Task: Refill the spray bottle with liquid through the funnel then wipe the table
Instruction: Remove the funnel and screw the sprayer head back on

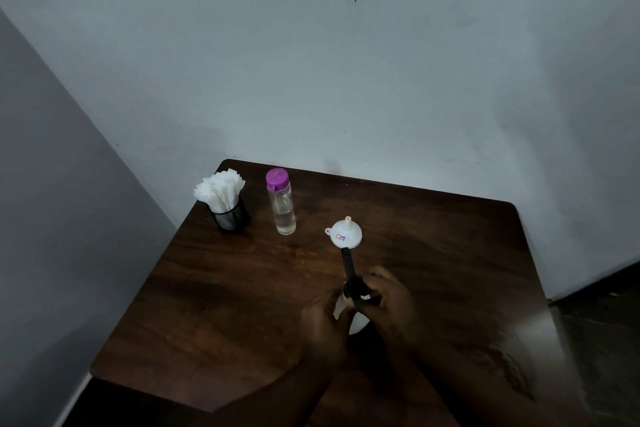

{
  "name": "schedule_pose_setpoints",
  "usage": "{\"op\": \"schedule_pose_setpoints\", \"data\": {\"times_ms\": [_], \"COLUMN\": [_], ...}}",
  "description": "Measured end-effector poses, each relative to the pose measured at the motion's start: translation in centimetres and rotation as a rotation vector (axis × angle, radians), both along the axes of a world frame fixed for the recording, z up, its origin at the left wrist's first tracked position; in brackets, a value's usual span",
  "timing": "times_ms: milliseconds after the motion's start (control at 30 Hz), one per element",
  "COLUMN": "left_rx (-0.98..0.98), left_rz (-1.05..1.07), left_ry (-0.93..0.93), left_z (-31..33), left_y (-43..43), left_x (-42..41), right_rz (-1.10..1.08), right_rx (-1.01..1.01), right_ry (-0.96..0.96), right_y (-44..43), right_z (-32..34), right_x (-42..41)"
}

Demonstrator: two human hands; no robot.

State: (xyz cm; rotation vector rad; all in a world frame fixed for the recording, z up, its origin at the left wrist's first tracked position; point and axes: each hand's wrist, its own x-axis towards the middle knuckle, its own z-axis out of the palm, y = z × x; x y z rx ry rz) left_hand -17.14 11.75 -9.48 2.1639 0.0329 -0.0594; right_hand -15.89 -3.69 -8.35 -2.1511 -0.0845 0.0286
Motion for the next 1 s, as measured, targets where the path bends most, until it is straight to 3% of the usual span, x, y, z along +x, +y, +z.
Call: {"op": "schedule_pose_setpoints", "data": {"times_ms": [167,467,1000], "left_rx": [0.019,0.003,0.046], "left_rz": [0.007,0.002,0.029], "left_ry": [0.002,-0.003,0.041], "left_z": [-0.2,0.0,-0.4], "left_y": [-0.1,-0.1,-0.1], "left_x": [0.1,0.1,-0.2], "right_rz": [0.123,-0.040,-0.244], "right_rx": [-0.060,0.014,-0.091], "right_ry": [0.002,-0.026,-0.034], "right_y": [-1.1,0.2,2.3], "right_z": [0.5,-0.4,0.3], "right_x": [1.1,-0.1,-1.5]}}
